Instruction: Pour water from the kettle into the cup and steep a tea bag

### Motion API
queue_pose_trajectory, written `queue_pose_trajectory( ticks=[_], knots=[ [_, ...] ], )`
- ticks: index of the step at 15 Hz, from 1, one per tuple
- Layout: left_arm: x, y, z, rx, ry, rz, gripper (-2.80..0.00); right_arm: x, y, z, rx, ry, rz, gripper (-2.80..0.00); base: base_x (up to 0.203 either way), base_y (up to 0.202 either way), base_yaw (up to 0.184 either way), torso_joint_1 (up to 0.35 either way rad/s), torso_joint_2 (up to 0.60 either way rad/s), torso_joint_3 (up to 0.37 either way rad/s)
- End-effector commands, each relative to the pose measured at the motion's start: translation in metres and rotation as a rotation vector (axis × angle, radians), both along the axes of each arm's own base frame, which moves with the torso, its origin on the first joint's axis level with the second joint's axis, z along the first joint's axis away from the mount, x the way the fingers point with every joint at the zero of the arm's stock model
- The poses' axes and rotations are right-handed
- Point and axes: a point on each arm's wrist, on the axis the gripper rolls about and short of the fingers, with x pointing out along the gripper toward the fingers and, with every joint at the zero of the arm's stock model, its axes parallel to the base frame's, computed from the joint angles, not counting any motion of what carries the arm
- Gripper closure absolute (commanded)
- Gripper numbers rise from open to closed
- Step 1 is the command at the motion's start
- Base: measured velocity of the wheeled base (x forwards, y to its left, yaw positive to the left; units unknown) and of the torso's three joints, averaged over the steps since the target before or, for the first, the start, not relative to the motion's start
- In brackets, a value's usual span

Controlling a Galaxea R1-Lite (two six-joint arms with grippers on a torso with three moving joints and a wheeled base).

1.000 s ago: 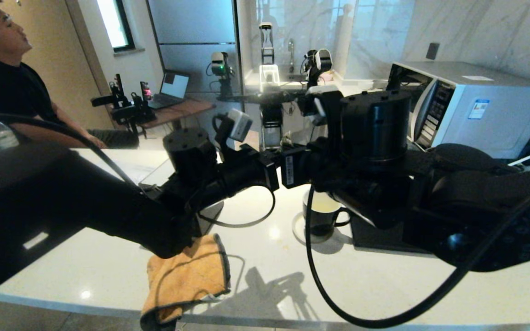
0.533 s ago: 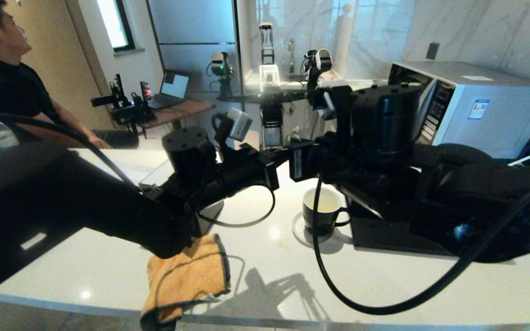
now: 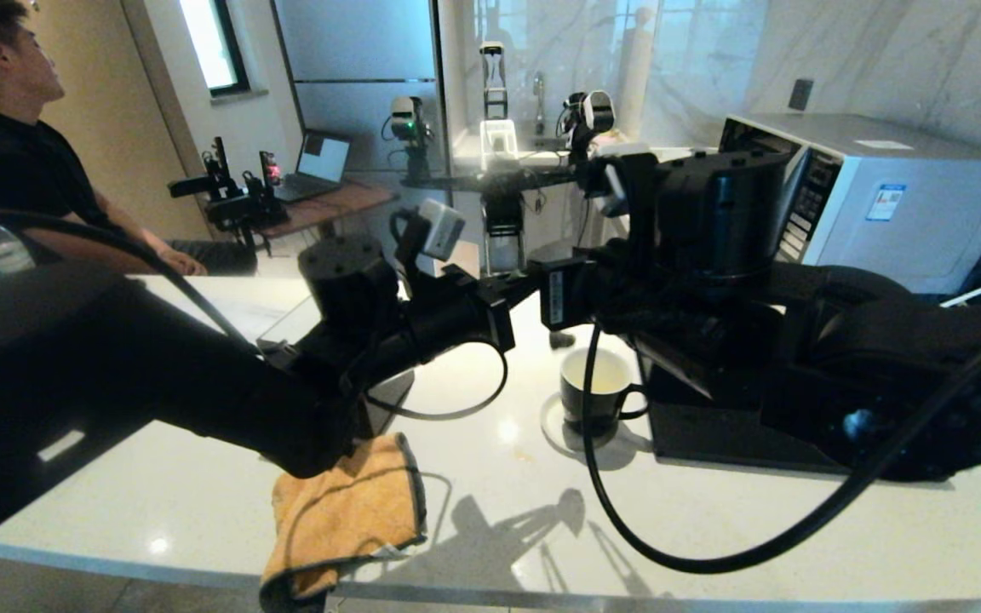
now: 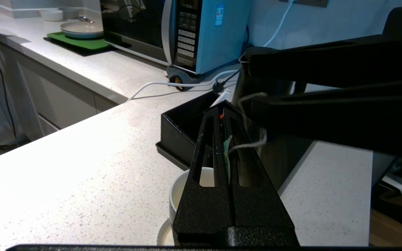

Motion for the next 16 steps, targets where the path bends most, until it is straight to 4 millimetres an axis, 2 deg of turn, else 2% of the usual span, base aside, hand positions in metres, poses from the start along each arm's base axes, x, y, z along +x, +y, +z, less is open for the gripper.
queue_pose_trajectory(
  ticks=[1, 9, 16],
  knots=[
    [0.000, 0.000, 0.001, -0.004, -0.005, -0.003, 0.00, 0.001, -0.002, 0.000, 0.000, -0.001, -0.011, -2.80, 0.000, 0.000, 0.000, 0.000, 0.00, 0.000],
    [0.000, 0.001, 0.000, -0.002, -0.003, -0.002, 0.00, -0.006, -0.016, 0.015, 0.021, -0.027, -0.029, -2.80, 0.000, 0.000, 0.000, 0.000, 0.00, 0.000],
    [-0.001, 0.001, 0.000, -0.001, 0.000, -0.004, 0.00, 0.006, -0.076, 0.009, -0.016, -0.014, -0.313, -2.80, 0.000, 0.000, 0.000, 0.000, 0.00, 0.000]
  ],
)
